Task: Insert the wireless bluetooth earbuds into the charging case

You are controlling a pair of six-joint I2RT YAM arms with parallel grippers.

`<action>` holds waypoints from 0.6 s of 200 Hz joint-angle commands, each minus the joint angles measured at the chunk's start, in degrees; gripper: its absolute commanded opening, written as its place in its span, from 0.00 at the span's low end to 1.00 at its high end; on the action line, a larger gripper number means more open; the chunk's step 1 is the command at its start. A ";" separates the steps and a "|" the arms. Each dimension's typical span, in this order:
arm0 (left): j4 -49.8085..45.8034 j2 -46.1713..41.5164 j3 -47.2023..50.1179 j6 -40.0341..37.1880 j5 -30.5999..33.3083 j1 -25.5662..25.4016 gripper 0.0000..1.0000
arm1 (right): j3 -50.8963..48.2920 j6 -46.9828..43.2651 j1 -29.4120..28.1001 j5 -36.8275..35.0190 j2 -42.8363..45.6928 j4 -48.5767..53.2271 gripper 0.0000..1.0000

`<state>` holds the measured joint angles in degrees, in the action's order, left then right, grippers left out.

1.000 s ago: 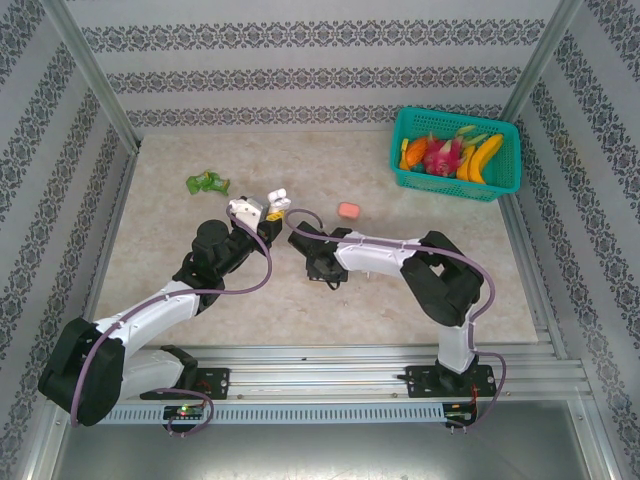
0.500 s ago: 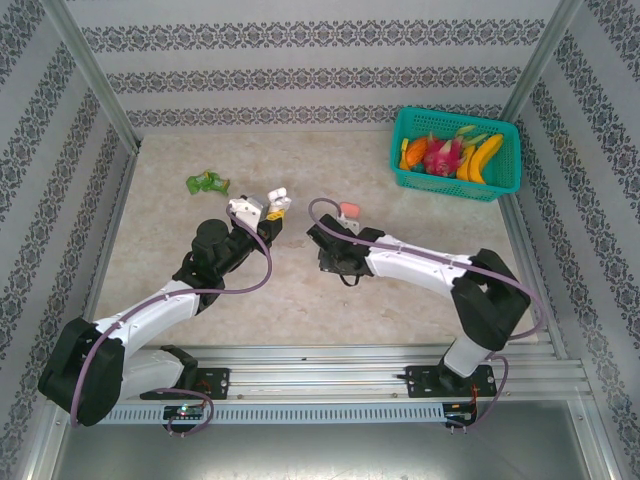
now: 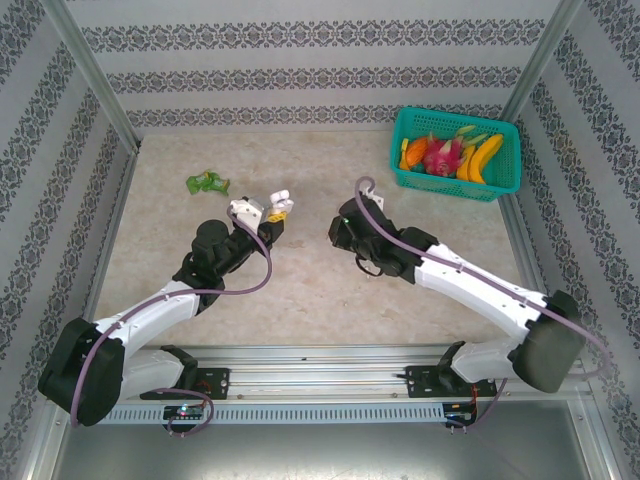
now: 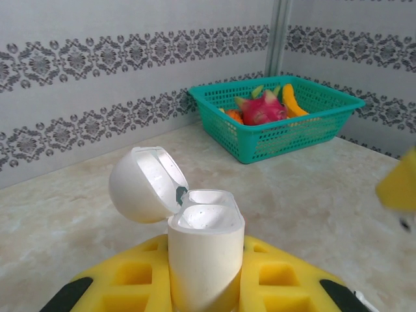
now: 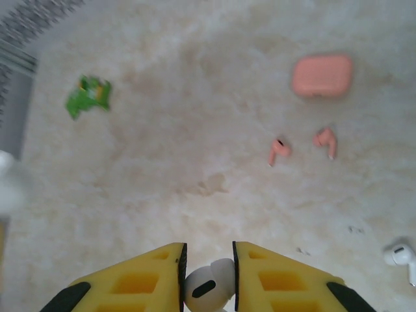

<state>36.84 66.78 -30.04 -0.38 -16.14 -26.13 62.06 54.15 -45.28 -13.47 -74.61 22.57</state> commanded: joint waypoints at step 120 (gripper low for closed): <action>8.55 5.34 -6.50 0.29 -11.05 -2.44 0.00 | 0.88 -4.77 0.35 3.90 5.42 -32.78 0.26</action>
<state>41.36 71.44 -33.21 -0.36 -26.79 -27.42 64.95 51.88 -44.05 -9.96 -70.81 2.09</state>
